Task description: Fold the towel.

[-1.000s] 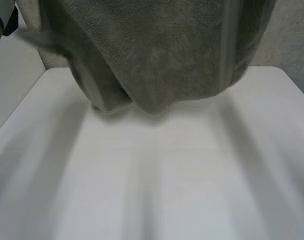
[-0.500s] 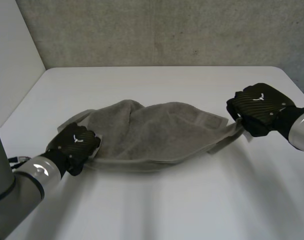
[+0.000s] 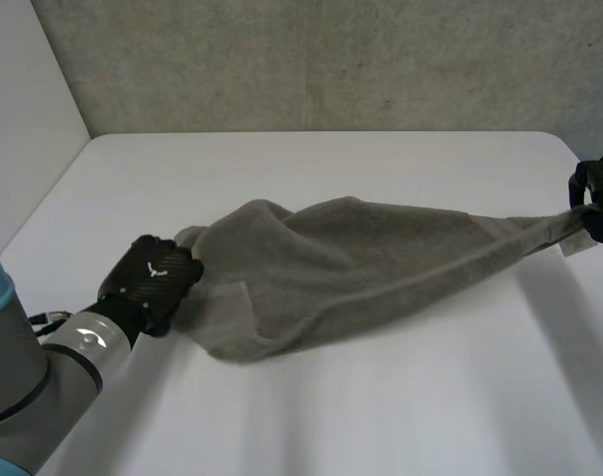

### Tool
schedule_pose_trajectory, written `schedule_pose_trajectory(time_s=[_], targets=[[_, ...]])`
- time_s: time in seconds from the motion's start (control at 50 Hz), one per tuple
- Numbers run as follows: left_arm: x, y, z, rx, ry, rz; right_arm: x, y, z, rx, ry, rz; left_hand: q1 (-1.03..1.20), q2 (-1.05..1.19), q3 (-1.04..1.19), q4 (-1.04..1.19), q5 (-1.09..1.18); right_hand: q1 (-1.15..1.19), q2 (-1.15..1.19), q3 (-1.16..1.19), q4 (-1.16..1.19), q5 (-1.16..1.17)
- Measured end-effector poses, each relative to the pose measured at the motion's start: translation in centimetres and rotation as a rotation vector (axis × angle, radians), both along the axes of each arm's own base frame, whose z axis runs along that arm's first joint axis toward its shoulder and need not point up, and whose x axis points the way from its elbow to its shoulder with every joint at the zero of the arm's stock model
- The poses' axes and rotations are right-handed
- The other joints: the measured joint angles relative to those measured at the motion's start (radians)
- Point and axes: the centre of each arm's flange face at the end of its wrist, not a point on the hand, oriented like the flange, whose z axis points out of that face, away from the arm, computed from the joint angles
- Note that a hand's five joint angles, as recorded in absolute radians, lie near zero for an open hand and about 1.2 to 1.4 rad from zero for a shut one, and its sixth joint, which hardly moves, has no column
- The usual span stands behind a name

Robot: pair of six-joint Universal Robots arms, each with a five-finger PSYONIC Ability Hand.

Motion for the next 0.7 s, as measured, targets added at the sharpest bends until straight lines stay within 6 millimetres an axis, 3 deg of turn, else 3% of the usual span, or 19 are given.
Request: schedule_pose_trajectory(time_s=[0.12,0.32,0.42,0.58,0.7], targets=[[0.1,-0.3,-0.8,0.027,-0.012,0.003,-0.1,-0.4,-1.6,0.04,0.008,-0.007,-0.045,-0.041,-0.041,-0.038,-0.04,0.0,0.0,0.0,0.0,0.0],[-0.9,-1.9,1.2,-0.044,0.019,-0.018,0.3,0.0,-2.9,0.07,0.032,0.021,-0.08,-0.077,-0.075,-0.075,-0.078,0.0,0.002,0.001,0.0,0.0],[-2.5,-2.5,1.4,-0.051,0.031,-0.082,0.4,0.2,-3.2,0.075,0.037,0.026,-0.089,-0.086,-0.085,-0.085,-0.087,0.0,0.002,0.001,0.0,0.0],[-5.5,-3.6,-0.6,0.078,0.005,-0.187,0.7,0.6,-3.6,0.084,0.036,0.034,-0.109,-0.104,-0.103,-0.104,-0.106,0.0,0.002,0.002,0.0,0.0],[-6.8,-4.9,-2.4,0.213,-0.038,-0.201,1.0,0.8,-3.7,0.089,0.035,0.045,-0.111,-0.105,-0.103,-0.104,-0.107,0.0,0.002,0.002,0.0,0.0]])
